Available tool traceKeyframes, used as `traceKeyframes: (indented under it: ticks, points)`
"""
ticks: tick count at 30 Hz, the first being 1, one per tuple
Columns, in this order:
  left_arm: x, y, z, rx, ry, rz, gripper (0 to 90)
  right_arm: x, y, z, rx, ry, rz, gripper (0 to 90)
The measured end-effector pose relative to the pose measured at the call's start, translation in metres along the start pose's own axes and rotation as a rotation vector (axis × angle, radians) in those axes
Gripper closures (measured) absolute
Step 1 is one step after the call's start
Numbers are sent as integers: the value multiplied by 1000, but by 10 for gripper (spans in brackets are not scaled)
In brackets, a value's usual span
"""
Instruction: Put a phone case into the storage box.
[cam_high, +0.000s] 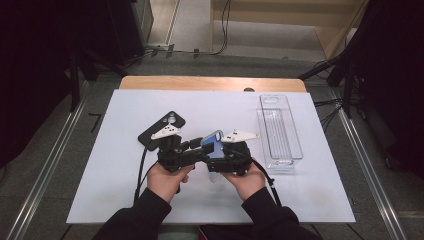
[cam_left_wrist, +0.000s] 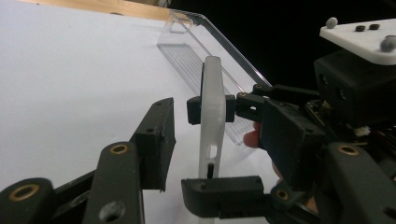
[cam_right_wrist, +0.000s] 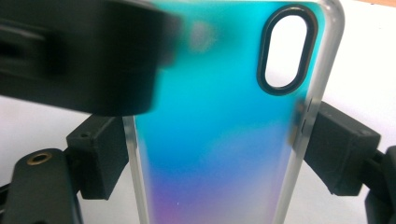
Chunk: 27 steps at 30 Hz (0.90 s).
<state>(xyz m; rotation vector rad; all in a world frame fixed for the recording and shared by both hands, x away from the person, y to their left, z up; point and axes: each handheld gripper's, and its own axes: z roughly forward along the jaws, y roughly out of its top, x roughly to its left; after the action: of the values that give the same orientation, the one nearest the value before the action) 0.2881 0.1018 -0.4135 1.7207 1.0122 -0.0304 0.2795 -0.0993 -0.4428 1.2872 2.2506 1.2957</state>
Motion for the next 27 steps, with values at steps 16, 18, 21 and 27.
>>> traceKeyframes:
  ticks: [16, 18, 21, 27]
  points:
    - [20, 15, -21, 130, -143, 56, 344, -26, 3, -6, 3, 98, -49, 145]
    - [23, 16, -24, 152, -158, 59, 343, -29, 4, -8, 3, 119, -57, 145]
    - [27, 15, -28, 179, -158, 102, 330, -34, 5, -10, 0, 172, -66, 145]
    - [31, 7, -33, 244, -157, 231, 327, -39, 7, -15, 0, 214, -95, 145]
